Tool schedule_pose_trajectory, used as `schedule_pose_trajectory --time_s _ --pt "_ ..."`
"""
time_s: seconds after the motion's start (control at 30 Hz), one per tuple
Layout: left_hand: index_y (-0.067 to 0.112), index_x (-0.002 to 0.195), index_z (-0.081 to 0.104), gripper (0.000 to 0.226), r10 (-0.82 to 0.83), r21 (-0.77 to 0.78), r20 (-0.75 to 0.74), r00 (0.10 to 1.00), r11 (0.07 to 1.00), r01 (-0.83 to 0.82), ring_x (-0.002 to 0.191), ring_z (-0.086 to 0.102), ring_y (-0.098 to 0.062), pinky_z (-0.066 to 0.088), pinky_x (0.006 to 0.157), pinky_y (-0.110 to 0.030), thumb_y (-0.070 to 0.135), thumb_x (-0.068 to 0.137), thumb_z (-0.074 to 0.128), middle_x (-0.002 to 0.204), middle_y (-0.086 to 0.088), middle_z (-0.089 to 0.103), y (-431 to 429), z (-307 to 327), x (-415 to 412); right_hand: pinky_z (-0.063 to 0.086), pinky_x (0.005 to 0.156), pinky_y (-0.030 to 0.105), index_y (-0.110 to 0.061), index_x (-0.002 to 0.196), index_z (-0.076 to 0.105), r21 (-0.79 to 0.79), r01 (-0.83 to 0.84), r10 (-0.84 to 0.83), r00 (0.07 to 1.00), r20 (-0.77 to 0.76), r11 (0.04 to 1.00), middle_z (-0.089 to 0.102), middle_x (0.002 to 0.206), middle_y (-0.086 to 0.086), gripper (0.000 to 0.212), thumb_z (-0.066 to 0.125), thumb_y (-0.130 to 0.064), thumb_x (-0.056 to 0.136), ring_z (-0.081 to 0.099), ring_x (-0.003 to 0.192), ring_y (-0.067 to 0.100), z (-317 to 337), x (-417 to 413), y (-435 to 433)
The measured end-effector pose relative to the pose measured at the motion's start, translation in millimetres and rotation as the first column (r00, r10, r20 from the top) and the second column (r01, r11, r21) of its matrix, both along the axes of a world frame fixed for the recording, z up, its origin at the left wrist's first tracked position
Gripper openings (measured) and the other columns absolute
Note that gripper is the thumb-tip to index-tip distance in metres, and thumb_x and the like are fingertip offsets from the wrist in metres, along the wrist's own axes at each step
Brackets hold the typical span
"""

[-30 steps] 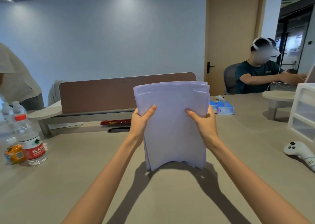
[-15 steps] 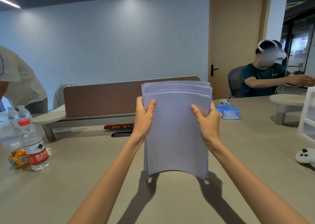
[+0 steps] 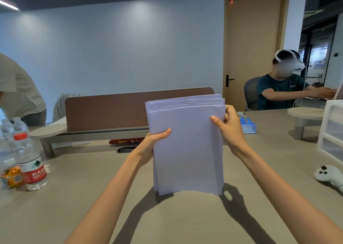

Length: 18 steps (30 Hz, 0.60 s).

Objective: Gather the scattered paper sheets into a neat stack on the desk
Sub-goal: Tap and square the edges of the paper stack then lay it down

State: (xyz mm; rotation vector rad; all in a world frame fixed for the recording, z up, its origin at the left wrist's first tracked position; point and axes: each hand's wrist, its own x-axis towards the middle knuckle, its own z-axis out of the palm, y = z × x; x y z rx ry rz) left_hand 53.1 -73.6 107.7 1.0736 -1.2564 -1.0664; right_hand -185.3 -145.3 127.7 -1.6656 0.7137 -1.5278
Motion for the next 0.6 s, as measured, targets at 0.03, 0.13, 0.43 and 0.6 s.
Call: schedule_pose_trajectory --time_s 0.03,0.13,0.43,0.6 --pt "0.024 0.122 0.057 0.045 -0.009 0.004 -0.004 1.0 1.0 0.009 0.109 0.066 -0.028 0.054 0.091 -0.048 0.036 0.081 0.067 0.117 -0.008 0.067 -1.8 0.0 0.8 0.056 0.084 0.025 -0.017 0.133 0.036 -0.018 0.023 -0.023 1.0 -0.012 1.0 0.053 0.125 -0.003 0.05 0.063 -0.014 0.091 0.059 0.105 0.008 2.2 -0.6 0.6" --pt "0.024 0.121 0.058 0.043 -0.004 -0.004 -0.005 1.0 1.0 0.004 0.108 0.066 -0.027 0.054 0.091 -0.048 0.035 0.081 0.068 0.114 -0.008 0.068 -3.3 0.2 0.1 0.041 0.098 0.026 -0.022 0.144 0.027 -0.329 0.27 -0.328 0.935 -0.133 0.905 0.044 0.136 -0.004 0.075 0.069 -0.011 0.082 0.047 0.118 0.01 15.8 -2.1 3.2" --pt "0.022 0.124 0.051 0.052 -0.007 -0.005 0.083 0.997 1.0 0.007 0.111 0.063 -0.027 0.055 0.09 -0.047 0.033 0.076 0.069 0.118 -0.01 0.063 1.0 1.8 4.3 0.012 0.12 0.037 -0.015 0.138 0.048 -0.848 0.093 -0.741 0.54 -0.398 0.522 0.06 0.131 0.002 0.059 0.063 -0.016 0.081 0.054 0.122 0.02 45.6 3.2 9.1" --pt "0.022 0.122 0.051 0.053 -0.019 0.035 0.099 0.995 0.999 0.016 0.111 0.062 -0.027 0.056 0.088 -0.043 0.029 0.073 0.07 0.117 -0.01 0.062 3.4 3.8 6.0 0.018 0.119 0.036 -0.015 0.133 0.053 -0.857 0.037 -0.724 0.553 -0.411 0.515 0.061 0.128 0.002 0.052 0.062 -0.016 0.082 0.056 0.119 0.02 53.0 8.4 16.7"
